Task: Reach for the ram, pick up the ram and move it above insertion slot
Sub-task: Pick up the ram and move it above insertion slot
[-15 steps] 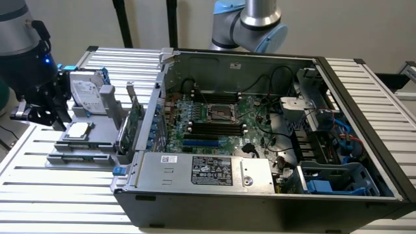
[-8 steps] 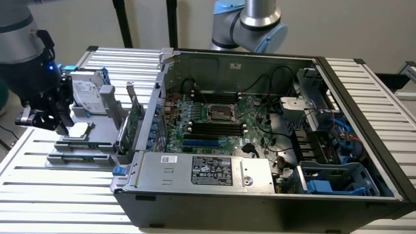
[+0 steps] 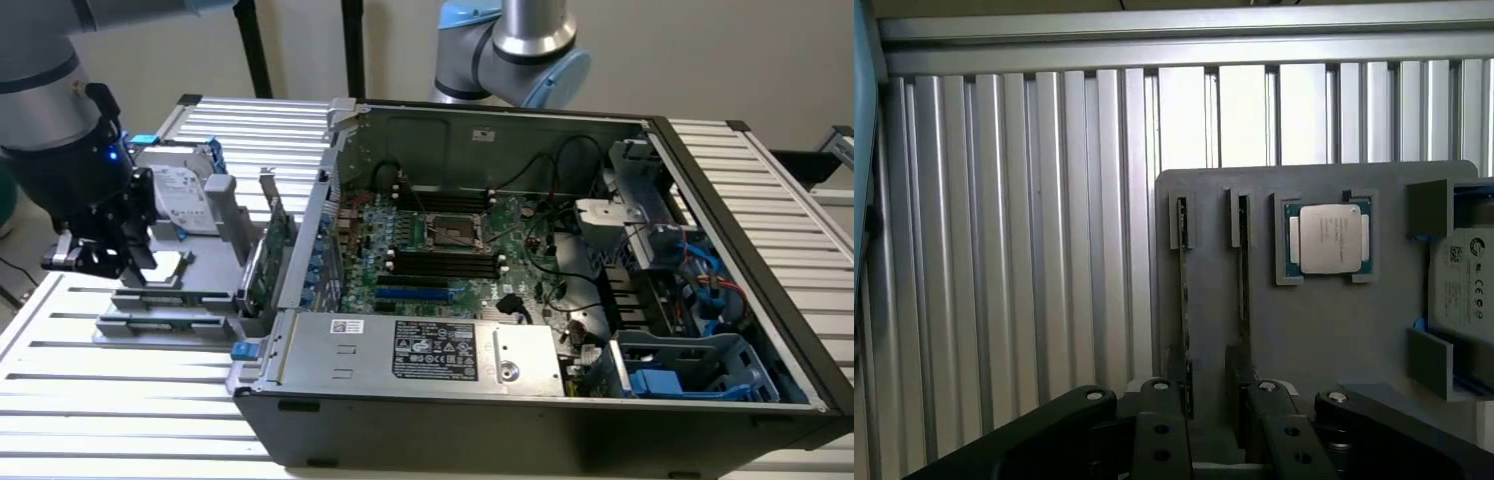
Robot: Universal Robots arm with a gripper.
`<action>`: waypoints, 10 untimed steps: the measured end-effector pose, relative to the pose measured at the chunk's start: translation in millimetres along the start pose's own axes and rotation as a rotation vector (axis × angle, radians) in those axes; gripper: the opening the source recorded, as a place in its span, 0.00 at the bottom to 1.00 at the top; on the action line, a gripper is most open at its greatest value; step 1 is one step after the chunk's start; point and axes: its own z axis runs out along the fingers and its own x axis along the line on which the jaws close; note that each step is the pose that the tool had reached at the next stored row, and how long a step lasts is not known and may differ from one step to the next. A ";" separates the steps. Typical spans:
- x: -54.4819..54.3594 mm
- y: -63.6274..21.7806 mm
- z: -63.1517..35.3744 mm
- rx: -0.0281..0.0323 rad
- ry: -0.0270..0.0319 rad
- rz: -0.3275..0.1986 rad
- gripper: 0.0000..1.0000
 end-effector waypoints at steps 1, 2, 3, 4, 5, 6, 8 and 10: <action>0.3 0.0 1.8 0.0000 0.0000 0.000 0.31; 0.5 -0.1 3.6 0.0000 0.0000 0.000 0.31; 0.8 -0.2 5.5 0.0001 -0.0001 0.000 0.31; 1.1 -0.3 7.4 0.0001 -0.0001 0.000 0.31; 1.5 -0.4 9.2 0.0000 -0.0001 0.000 0.31; 1.9 -0.5 10.8 0.0000 0.0000 0.000 0.31; 2.8 -0.6 14.7 0.0001 -0.0001 0.000 0.31; 3.5 -0.7 18.2 0.0001 -0.0001 0.000 0.31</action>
